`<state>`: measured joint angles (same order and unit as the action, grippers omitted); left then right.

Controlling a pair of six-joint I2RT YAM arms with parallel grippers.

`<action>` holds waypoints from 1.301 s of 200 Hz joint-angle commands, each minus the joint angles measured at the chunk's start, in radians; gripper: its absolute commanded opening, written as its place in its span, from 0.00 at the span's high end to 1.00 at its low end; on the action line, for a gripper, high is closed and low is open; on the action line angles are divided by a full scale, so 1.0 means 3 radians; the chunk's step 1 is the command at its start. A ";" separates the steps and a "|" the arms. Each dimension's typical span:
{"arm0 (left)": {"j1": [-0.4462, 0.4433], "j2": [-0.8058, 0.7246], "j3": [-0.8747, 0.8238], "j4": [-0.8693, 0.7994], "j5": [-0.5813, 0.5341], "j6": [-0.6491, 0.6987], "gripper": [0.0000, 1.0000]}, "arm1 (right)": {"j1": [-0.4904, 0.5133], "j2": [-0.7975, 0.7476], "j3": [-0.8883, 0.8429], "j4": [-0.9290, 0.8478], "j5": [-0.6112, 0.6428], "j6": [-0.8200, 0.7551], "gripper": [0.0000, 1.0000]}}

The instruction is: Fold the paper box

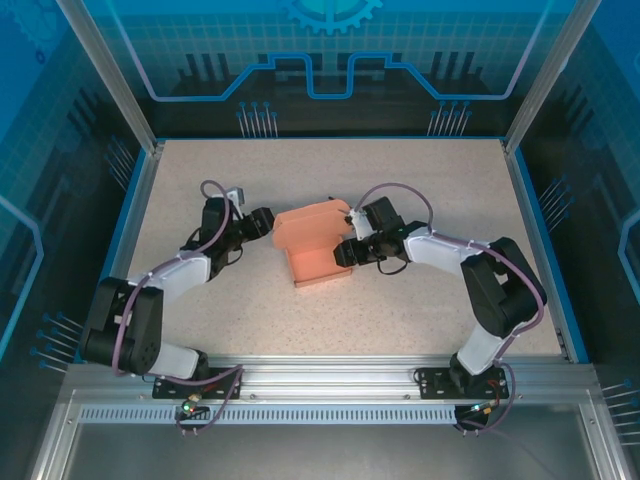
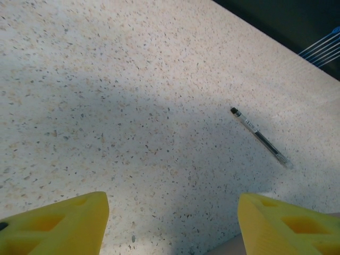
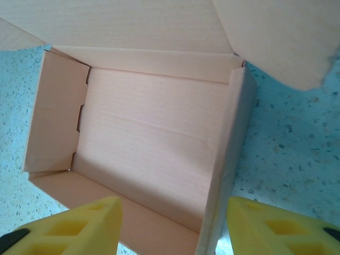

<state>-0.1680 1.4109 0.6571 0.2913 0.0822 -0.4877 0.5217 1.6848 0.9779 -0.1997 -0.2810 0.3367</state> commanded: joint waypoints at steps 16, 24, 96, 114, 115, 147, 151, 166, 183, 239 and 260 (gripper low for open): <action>0.0038 -0.0285 -0.0187 0.0187 -0.0110 -0.0129 0.29 | -0.0029 -0.0582 -0.0074 -0.0186 0.0348 -0.0289 0.44; 0.0041 -0.0345 -0.0210 0.0177 -0.0110 -0.0143 0.29 | -0.0045 -0.0674 -0.0084 -0.0213 0.0414 -0.0335 0.43; 0.0173 -0.1062 -0.0282 -0.0304 -0.0126 -0.0127 0.09 | -0.0536 -0.0464 0.0370 -0.0324 0.0970 -0.0629 0.40; 0.0188 -0.1172 -0.0301 -0.0349 -0.0121 -0.0156 0.07 | -0.0639 -0.0134 0.0663 -0.0449 0.1050 -0.0741 0.40; 0.0187 -0.1176 -0.0302 -0.0351 -0.0121 -0.0158 0.07 | -0.0642 -0.0109 0.0681 -0.0459 0.1054 -0.0745 0.40; 0.0202 -0.1239 -0.0309 -0.0362 -0.0055 -0.0201 0.08 | -0.0696 0.0585 0.1351 -0.0898 0.1212 -0.0968 0.43; 0.0202 -0.1238 -0.0309 -0.0362 -0.0037 -0.0204 0.08 | -0.0693 0.0664 0.1435 -0.0958 0.1223 -0.0997 0.43; 0.0211 -0.1222 -0.0301 -0.0363 0.0001 -0.0204 0.09 | -0.0685 0.0927 0.1713 -0.1117 0.1225 -0.1097 0.44; 0.0217 -0.1197 -0.0291 -0.0369 0.0021 -0.0190 0.09 | -0.0675 0.1191 0.1983 -0.1275 0.1130 -0.1172 0.46; 0.0218 -0.1129 -0.0283 -0.0362 0.0051 -0.0128 0.09 | -0.0524 0.1851 0.2776 -0.1732 0.1053 -0.1326 0.47; 0.0218 -0.1129 -0.0282 -0.0362 0.0053 -0.0106 0.10 | -0.0473 0.2051 0.3090 -0.1904 0.1114 -0.1343 0.48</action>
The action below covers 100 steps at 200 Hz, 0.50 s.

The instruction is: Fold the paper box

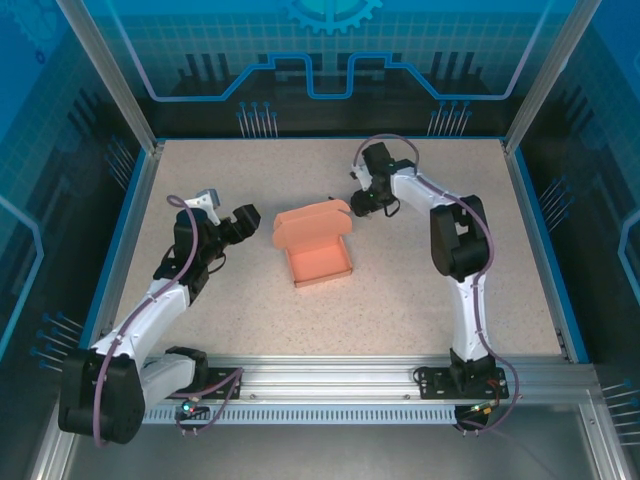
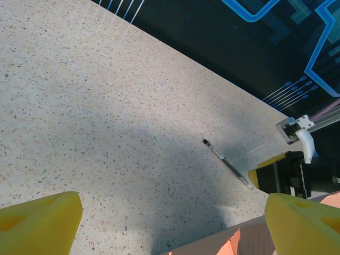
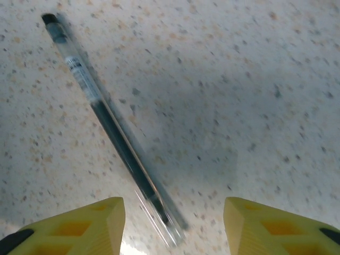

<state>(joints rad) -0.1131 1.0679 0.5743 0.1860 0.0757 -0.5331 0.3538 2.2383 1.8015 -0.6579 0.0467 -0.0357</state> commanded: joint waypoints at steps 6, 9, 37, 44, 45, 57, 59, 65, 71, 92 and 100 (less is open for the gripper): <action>0.0035 0.0011 -0.0003 -0.0009 0.0075 0.0052 0.10 | 0.0093 0.0260 0.0425 -0.0434 0.0001 -0.0103 0.49; 0.0034 0.0014 -0.0002 -0.0012 0.0075 0.0051 0.10 | 0.0097 0.0273 0.0469 -0.0458 -0.0006 -0.0097 0.49; 0.0034 0.0014 0.0003 -0.0027 0.0078 0.0075 0.10 | 0.0139 0.0542 0.0786 -0.0667 0.0017 -0.0116 0.51; 0.0041 0.0015 0.0003 -0.0027 0.0075 0.0088 0.10 | 0.0147 0.0588 0.0862 -0.0711 0.0013 -0.0122 0.52; 0.0038 0.0015 0.0003 -0.0027 0.0075 0.0089 0.10 | 0.0149 0.0595 0.0875 -0.0716 0.0013 -0.0122 0.52; 0.0036 0.0014 0.0006 -0.0027 0.0075 0.0095 0.10 | 0.0154 0.0669 0.0984 -0.0778 -0.0007 -0.0121 0.53; 0.0037 0.0014 0.0004 -0.0027 0.0075 0.0095 0.09 | 0.0155 0.0686 0.1003 -0.0784 -0.0014 -0.0121 0.53; 0.0036 0.0014 0.0004 -0.0027 0.0075 0.0099 0.09 | 0.0160 0.0719 0.1053 -0.0811 -0.0022 -0.0126 0.53; 0.0042 0.0015 0.0007 -0.0027 0.0075 0.0099 0.09 | 0.0165 0.0750 0.1096 -0.0835 -0.0028 -0.0128 0.54; 0.0038 0.0019 0.0003 -0.0037 0.0076 0.0110 0.10 | 0.0183 0.0844 0.1242 -0.0922 -0.0028 -0.0143 0.55; 0.0039 0.0015 -0.0002 -0.0041 0.0075 0.0110 0.10 | 0.0186 0.0865 0.1274 -0.0941 -0.0019 -0.0152 0.55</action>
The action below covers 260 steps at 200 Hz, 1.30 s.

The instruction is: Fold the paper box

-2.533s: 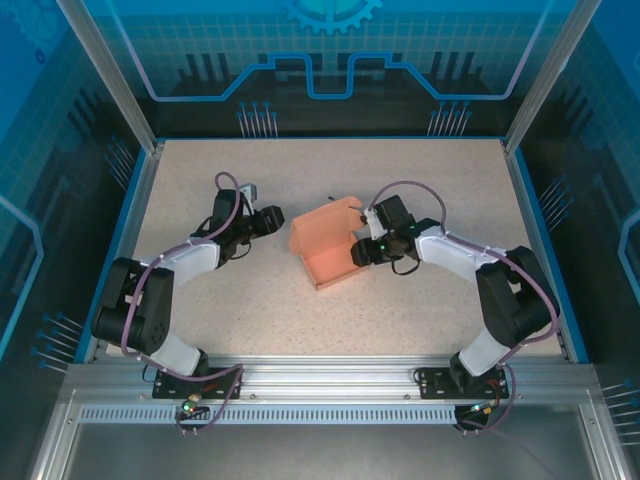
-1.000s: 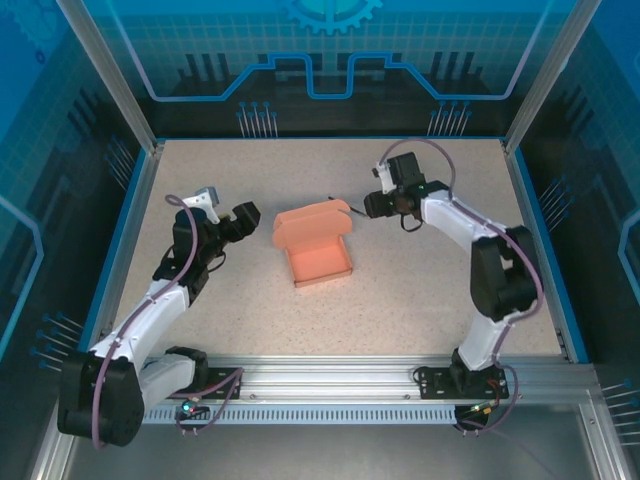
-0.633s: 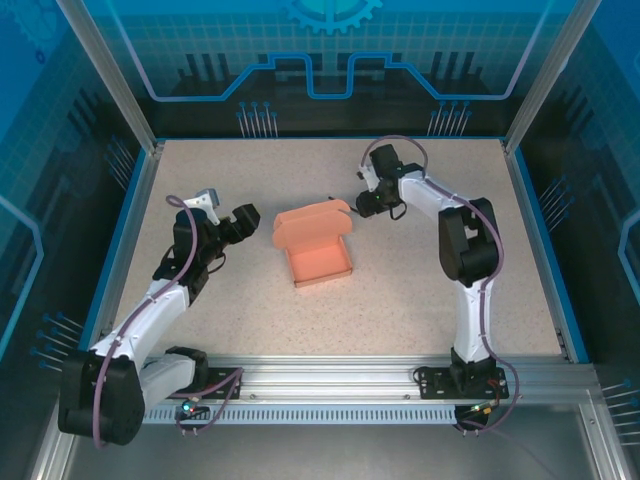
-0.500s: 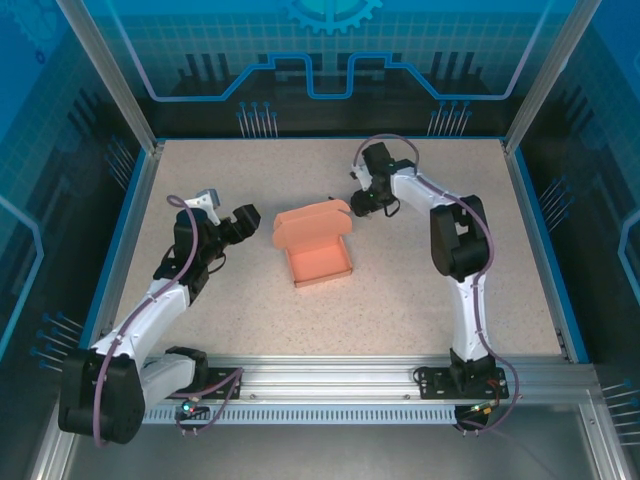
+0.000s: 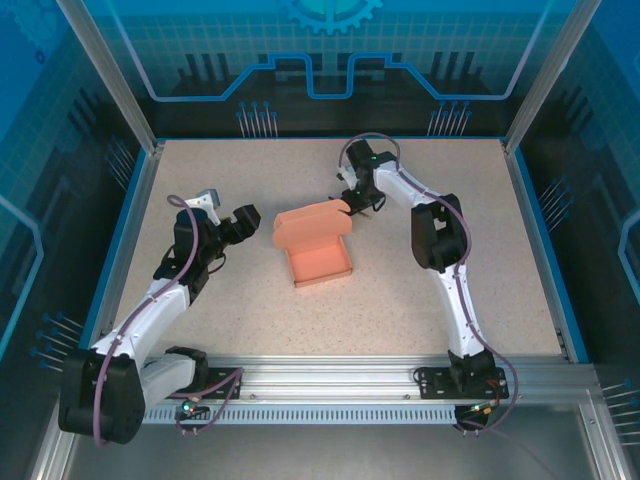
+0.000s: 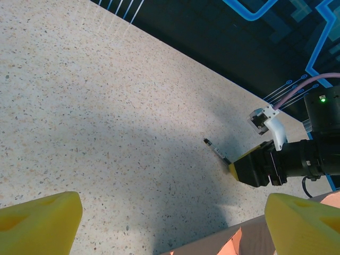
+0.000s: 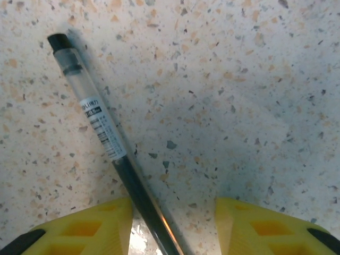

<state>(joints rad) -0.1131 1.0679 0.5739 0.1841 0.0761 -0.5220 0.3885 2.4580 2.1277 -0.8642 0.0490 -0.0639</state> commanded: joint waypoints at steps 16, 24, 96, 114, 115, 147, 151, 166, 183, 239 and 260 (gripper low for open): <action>0.0037 0.0014 -0.0001 -0.0032 0.0078 0.0069 0.10 | 0.0070 0.0174 0.0246 -0.0293 0.0003 -0.0063 0.58; 0.0039 0.0011 -0.0001 -0.0033 0.0078 0.0072 0.10 | 0.0070 0.0186 0.0268 -0.0316 0.0018 -0.0067 0.59; 0.0039 -0.0001 -0.0011 -0.0033 0.0088 0.0078 0.09 | 0.0024 0.0265 0.0399 -0.0477 0.0129 -0.0093 0.75; 0.0037 0.0004 -0.0006 -0.0031 0.0085 0.0074 0.10 | 0.0024 0.0227 0.0387 -0.0494 0.0238 -0.0110 0.78; 0.0041 0.0004 -0.0006 -0.0031 0.0084 0.0074 0.10 | 0.0024 0.0225 0.0385 -0.0497 0.0247 -0.0109 0.78; 0.0040 0.0018 -0.0001 -0.0034 0.0109 0.0043 0.10 | 0.0004 0.0044 0.0241 -0.0396 0.0342 -0.0109 0.82; 0.0040 0.0019 0.0001 -0.0031 0.0114 0.0043 0.10 | 0.0004 0.0013 0.0217 -0.0376 0.0351 -0.0110 0.83; 0.0038 0.0026 0.0013 -0.0045 0.0148 0.0042 0.10 | -0.0013 -0.0098 0.0118 -0.0309 0.0391 -0.0104 0.85; 0.0040 0.0039 0.0029 -0.0071 0.0190 0.0037 0.10 | -0.0032 -0.0247 -0.0022 -0.0210 0.0425 -0.0089 0.86; 0.0040 0.0025 0.0096 -0.0167 0.0283 0.0024 0.10 | -0.0108 -0.0980 -0.0820 0.0219 0.0585 -0.0025 0.87; 0.0038 0.0000 0.0129 -0.0226 0.0319 0.0002 0.11 | -0.0139 -0.1365 -0.1207 0.0402 0.0559 0.0035 0.87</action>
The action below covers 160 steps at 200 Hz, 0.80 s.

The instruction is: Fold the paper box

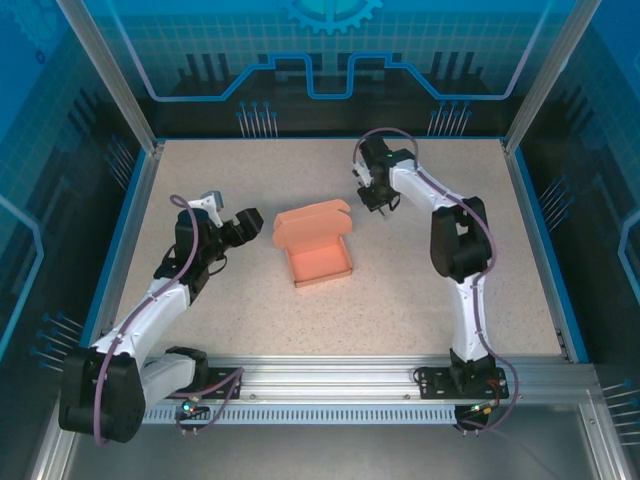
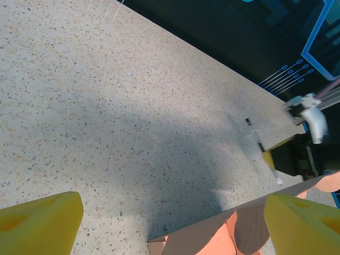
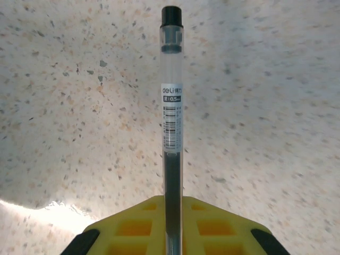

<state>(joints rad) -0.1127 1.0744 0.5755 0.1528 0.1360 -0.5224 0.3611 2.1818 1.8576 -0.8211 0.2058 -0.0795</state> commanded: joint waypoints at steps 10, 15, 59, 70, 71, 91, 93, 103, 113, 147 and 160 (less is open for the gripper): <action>0.0037 -0.0041 0.0141 -0.0172 0.0154 -0.0002 0.11 | -0.0053 -0.0652 -0.0503 0.0356 0.0010 0.0116 0.87; 0.0036 -0.0052 0.0151 -0.0197 0.0175 -0.0005 0.11 | -0.0058 -0.0763 -0.0604 0.0406 -0.0025 0.0130 0.87; 0.0033 -0.0089 0.0141 -0.0344 0.0563 0.0023 0.12 | 0.0055 -0.1821 -0.1539 0.0907 -0.0323 0.0256 0.87; 0.0031 -0.0106 0.0125 -0.0349 0.0728 0.0038 0.13 | 0.0102 -0.2043 -0.1708 0.0973 -0.0363 0.0289 0.86; 0.0029 -0.0108 0.0121 -0.0347 0.0743 0.0039 0.13 | 0.0106 -0.2063 -0.1718 0.0976 -0.0366 0.0290 0.86; 0.0028 -0.0166 0.0072 -0.0366 0.1003 0.0053 0.15 | 0.0193 -0.2379 -0.1913 0.1016 -0.0470 0.0316 0.86; 0.0028 -0.0176 0.0067 -0.0365 0.1024 0.0055 0.15 | 0.0207 -0.2401 -0.1929 0.1018 -0.0481 0.0315 0.86; 0.0027 -0.0220 0.0035 -0.0357 0.1150 0.0054 0.16 | 0.0271 -0.2532 -0.2013 0.1029 -0.0546 0.0292 0.86; 0.0018 -0.0269 0.0003 -0.0348 0.1256 0.0047 0.17 | 0.0344 -0.2638 -0.2083 0.1039 -0.0587 0.0257 0.86; -0.0062 -0.0443 -0.0124 -0.0352 0.1460 0.0024 0.19 | 0.0694 -0.2881 -0.2292 0.1116 -0.0662 -0.0154 0.86; -0.0106 -0.0487 -0.0162 -0.0363 0.1498 0.0045 0.19 | 0.0816 -0.2878 -0.2353 0.1167 -0.0635 -0.0348 0.86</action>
<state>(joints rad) -0.1246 0.9585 0.5575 0.0566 0.5011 -0.5220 0.5419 1.3354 1.1889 -0.5171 0.0410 -0.0662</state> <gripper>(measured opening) 0.813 0.139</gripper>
